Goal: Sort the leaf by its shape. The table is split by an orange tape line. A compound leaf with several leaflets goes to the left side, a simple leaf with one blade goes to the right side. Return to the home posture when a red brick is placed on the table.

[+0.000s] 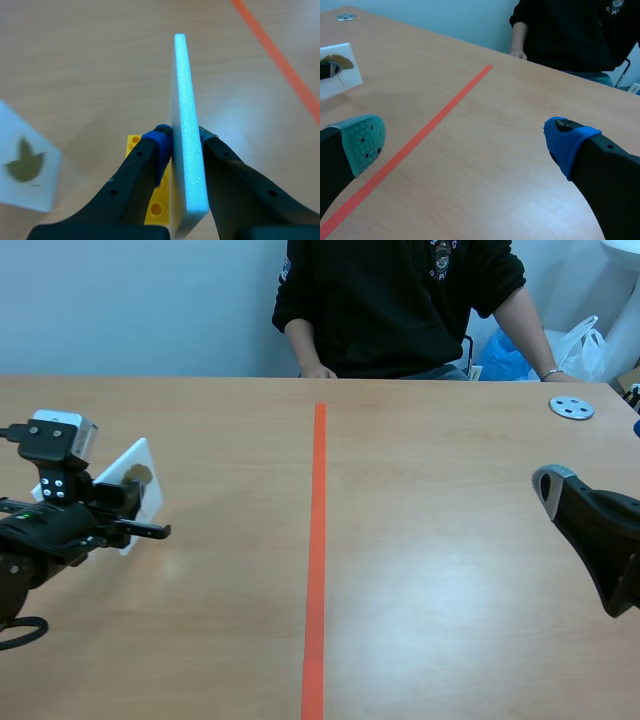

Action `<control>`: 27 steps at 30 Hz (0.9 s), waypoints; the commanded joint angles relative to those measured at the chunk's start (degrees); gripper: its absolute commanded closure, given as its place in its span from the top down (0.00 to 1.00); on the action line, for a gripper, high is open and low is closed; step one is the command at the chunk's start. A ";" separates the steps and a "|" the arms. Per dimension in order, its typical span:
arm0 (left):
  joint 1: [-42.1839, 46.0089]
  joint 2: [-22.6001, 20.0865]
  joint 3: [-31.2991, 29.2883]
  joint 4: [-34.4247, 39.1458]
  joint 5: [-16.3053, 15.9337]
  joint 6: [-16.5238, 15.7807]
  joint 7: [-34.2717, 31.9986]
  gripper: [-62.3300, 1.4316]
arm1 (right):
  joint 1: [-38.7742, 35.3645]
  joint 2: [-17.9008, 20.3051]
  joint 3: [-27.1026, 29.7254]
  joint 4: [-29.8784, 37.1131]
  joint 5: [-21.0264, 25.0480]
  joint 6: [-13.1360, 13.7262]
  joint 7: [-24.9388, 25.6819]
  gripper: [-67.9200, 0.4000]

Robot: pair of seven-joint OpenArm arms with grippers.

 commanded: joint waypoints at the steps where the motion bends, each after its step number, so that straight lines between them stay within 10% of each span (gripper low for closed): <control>1: 0.07 -1.53 -0.79 0.50 -0.70 -0.11 -0.59 0.11 | -0.09 -0.04 0.70 1.22 0.87 -0.17 1.25 1.00; 27: -0.81 -2.82 -3.39 -11.52 -5.97 1.16 -10.38 0.11 | 0.02 -0.04 0.70 1.22 1.51 -0.13 1.25 1.00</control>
